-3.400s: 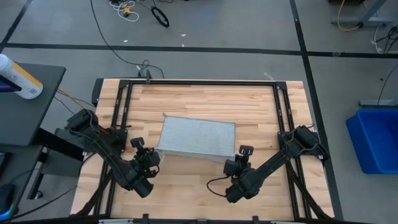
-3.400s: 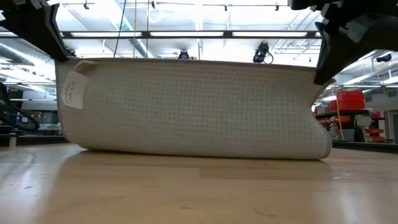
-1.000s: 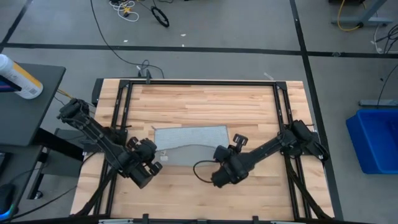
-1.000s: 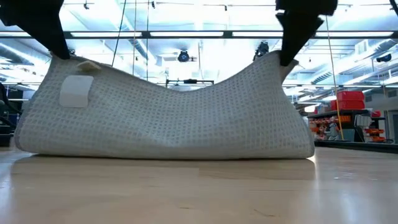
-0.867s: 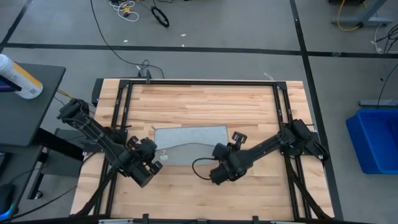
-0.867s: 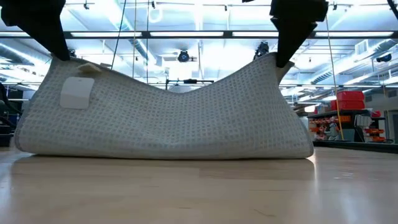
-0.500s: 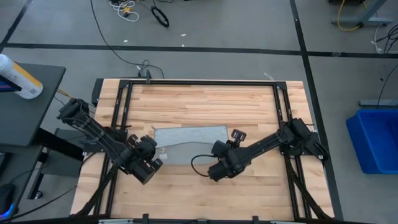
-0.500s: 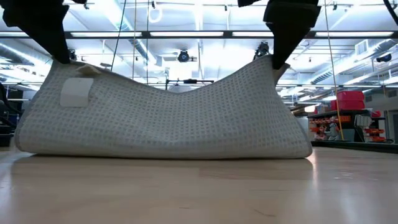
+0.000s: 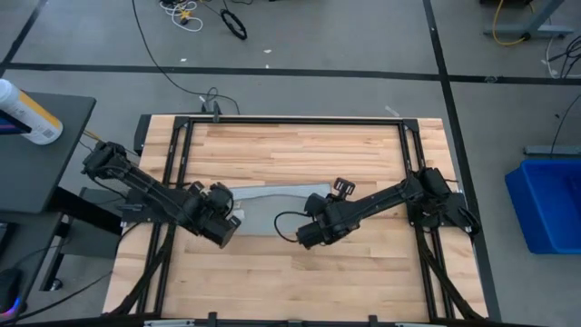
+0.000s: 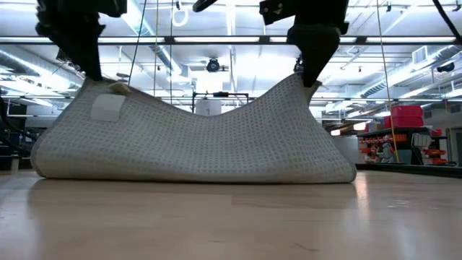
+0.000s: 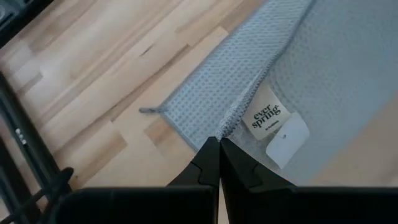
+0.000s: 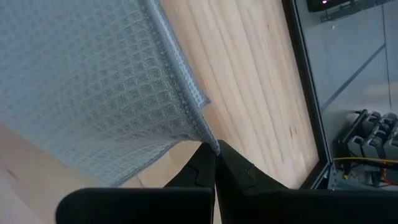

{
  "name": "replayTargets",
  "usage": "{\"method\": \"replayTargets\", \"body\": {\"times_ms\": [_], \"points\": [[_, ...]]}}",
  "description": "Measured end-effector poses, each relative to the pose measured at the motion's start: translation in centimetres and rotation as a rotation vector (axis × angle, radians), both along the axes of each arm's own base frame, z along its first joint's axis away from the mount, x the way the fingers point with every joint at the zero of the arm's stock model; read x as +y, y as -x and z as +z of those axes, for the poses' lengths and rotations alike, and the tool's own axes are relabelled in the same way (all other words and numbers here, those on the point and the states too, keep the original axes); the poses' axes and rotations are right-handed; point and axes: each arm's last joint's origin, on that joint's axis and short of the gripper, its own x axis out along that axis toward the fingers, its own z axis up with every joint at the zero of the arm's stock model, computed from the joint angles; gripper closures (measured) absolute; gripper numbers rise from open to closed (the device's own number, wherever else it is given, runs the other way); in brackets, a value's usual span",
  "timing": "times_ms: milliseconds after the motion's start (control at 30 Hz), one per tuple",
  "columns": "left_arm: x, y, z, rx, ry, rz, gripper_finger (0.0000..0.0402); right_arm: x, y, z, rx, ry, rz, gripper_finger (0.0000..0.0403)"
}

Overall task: Fold microfiber towels
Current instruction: Fold the gray microfiber towel

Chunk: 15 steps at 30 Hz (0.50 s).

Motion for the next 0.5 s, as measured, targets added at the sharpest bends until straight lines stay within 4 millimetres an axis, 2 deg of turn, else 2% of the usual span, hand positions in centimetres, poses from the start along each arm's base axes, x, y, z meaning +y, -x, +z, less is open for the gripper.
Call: {"method": "replayTargets", "body": {"times_ms": [500], "points": [[2.6,-1.0,0.3,0.029,-0.011,0.023,0.0399,-1.9,-0.5,-0.1,0.004,0.003,-0.044,0.0403]]}}
